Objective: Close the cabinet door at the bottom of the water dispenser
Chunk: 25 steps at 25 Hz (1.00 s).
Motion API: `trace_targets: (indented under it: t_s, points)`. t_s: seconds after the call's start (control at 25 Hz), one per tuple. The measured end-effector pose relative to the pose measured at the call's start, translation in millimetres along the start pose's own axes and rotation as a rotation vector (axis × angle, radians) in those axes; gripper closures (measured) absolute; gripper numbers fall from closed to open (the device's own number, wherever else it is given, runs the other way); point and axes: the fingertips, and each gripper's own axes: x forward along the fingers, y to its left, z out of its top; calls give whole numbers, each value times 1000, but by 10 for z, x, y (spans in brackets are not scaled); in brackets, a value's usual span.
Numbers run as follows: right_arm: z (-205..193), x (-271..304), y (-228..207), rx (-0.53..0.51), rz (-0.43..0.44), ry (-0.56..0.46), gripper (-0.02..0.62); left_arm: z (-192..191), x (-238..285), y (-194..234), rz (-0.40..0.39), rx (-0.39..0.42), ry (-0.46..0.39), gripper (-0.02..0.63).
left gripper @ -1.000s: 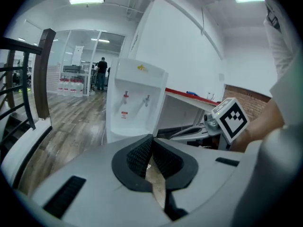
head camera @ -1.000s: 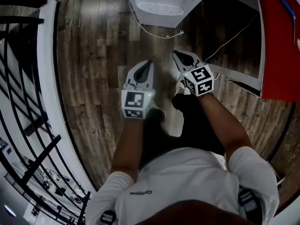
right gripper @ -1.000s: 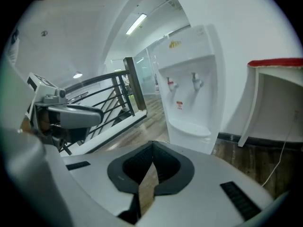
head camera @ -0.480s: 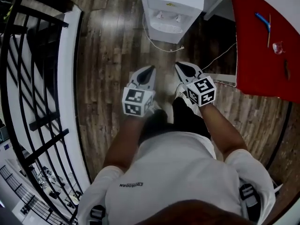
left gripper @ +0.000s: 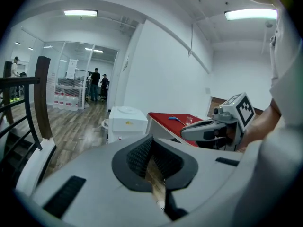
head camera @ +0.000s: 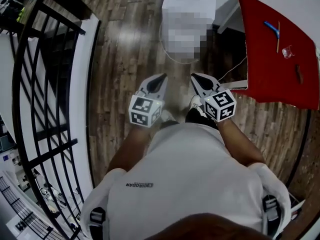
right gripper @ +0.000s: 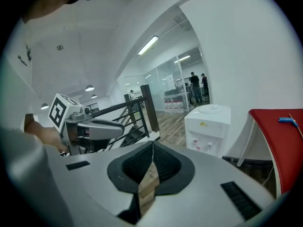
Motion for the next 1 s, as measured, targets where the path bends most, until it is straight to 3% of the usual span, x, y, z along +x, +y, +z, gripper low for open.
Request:
trace_targets:
  t_s: [0.2,0.32,0.52,1.0]
  points:
    - [101,-207,246,63,48,-45,572,228,-337,-149,-34,5,-83,611]
    - [180,-268,371,51,70,-91,572,230,-367,-259,-79,-6,-100,611]
    - [251,-459,565,10,86,-106,572,271,-552,-466,-85,4,-134,611]
    - [354,-1095,299,13,37,-189,572,453,-583,-1049,-58,25,-183,611]
